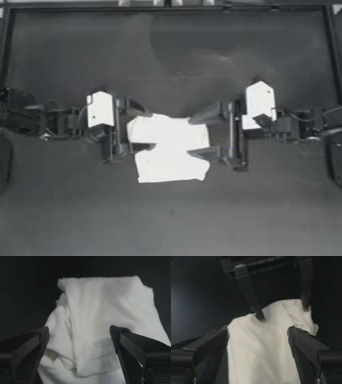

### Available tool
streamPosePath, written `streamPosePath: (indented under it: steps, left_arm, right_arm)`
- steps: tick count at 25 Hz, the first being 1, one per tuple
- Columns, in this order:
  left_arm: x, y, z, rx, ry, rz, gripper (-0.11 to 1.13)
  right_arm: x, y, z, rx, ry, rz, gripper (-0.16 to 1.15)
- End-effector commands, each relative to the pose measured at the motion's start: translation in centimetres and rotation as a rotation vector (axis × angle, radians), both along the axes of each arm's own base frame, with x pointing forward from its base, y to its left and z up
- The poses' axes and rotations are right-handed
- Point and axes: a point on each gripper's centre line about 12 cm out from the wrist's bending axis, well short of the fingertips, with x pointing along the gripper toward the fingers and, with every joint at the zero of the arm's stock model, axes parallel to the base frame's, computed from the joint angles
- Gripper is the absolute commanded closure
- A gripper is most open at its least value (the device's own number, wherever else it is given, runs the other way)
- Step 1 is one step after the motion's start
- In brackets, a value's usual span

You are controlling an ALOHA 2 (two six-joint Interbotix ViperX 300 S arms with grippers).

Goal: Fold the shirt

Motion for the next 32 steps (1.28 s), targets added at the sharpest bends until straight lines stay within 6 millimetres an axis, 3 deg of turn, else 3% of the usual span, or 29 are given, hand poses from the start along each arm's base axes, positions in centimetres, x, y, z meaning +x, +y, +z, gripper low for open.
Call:
streamPosePath:
  steps: [1,5,8,17,24,32]
  left_arm:
    - [0.0,-0.1,-0.3,-0.007,0.001,-0.003,0.01]
    - [0.0,-0.4,-1.4,-0.026,0.030,-0.006,0.01]
    - [0.1,-0.4,-1.0,-0.027,0.016,-0.004,0.01]
    - [0.6,0.0,3.3,0.014,-0.095,-0.005,0.01]
    - [-0.1,0.0,6.1,0.031,-0.098,0.008,0.01]
    - [-1.5,-1.4,9.3,0.035,-0.068,-0.008,0.01]
  right_arm:
    - [0.1,0.1,1.7,-0.007,-0.038,0.002,0.00]
    - [0.0,0.3,2.4,-0.009,-0.052,0.005,0.00]
    - [-0.1,0.5,2.7,-0.010,-0.055,0.012,0.00]
    - [-0.6,1.0,3.6,-0.012,-0.034,0.020,0.00]
    - [-1.2,1.0,3.7,-0.016,0.003,0.015,0.00]
    - [-2.3,0.8,4.3,-0.014,0.078,-0.004,0.00]
